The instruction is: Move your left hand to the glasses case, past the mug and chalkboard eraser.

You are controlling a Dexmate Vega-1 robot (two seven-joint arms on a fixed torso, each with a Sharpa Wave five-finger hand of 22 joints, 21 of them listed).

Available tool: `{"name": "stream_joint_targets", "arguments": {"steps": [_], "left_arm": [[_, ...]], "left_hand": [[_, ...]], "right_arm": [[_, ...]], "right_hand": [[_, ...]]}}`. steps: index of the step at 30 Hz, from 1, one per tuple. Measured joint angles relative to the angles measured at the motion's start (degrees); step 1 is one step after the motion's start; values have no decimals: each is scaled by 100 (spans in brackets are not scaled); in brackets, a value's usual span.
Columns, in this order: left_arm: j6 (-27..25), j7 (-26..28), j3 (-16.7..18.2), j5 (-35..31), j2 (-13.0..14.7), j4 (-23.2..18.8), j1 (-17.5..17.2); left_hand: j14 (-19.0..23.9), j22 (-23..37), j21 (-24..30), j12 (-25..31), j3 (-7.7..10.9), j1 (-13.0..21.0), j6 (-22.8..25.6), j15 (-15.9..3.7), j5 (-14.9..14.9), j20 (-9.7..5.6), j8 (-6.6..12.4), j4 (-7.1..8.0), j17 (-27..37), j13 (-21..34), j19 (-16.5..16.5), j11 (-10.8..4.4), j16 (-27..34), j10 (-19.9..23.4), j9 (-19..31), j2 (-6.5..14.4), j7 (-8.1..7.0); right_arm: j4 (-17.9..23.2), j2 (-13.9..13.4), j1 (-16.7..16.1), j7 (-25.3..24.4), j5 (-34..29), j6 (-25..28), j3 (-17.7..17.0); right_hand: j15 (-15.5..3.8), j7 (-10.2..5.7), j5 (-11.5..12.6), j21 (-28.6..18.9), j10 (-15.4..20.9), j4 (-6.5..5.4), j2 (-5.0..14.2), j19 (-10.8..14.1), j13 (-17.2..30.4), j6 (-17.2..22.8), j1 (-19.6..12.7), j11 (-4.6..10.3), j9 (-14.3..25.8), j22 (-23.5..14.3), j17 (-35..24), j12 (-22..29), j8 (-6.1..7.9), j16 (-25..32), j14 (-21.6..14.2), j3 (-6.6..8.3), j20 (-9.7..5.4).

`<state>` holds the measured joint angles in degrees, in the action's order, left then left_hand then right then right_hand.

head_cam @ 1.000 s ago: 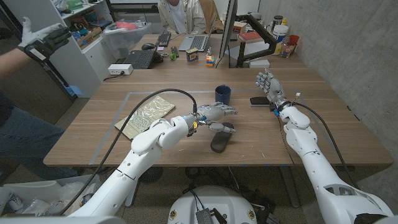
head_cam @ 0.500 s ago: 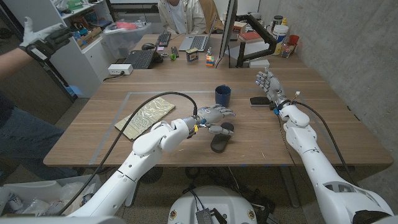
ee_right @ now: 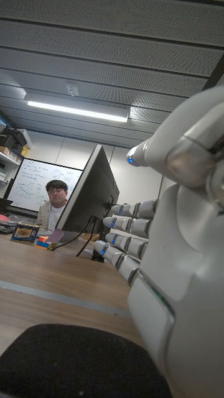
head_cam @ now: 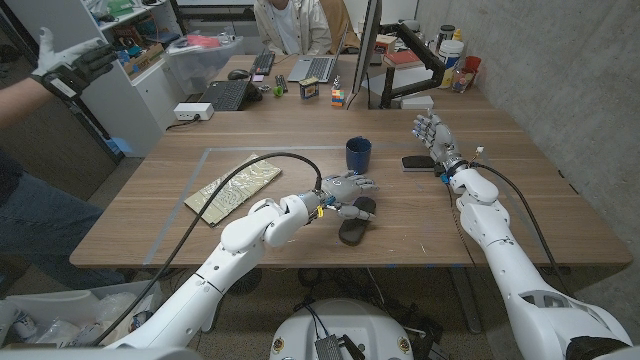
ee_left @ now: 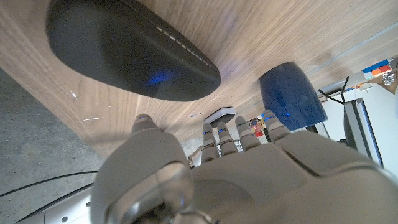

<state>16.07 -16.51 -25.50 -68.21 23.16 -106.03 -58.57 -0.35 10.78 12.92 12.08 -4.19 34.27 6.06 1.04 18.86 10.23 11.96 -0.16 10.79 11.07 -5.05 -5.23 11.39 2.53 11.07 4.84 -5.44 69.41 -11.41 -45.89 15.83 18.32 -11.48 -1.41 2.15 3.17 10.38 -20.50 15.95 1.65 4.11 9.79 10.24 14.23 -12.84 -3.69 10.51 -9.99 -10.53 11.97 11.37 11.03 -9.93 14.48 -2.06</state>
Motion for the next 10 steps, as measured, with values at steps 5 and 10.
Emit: {"name": "stream_joint_targets", "arguments": {"steps": [5,10], "left_arm": [[-28,26,-42,-26,4,30,18],[-79,68,-73,-79,18,35,24]], "left_hand": [[0,0,0,0,0,23,0,0,0,0,0,0,0,0,0,0,0,0,0,23,0],[0,0,0,0,0,23,22,0,0,0,0,0,0,0,0,0,0,0,-1,23,22]], "right_arm": [[-9,0,0,13,3,0,-7],[-49,4,26,30,3,-9,-11]], "right_hand": [[0,0,0,44,0,0,0,12,0,0,0,0,0,0,15,0,0,0,0,0,13],[0,0,0,44,0,0,0,31,0,0,0,0,0,0,4,0,0,0,0,0,32]]}}
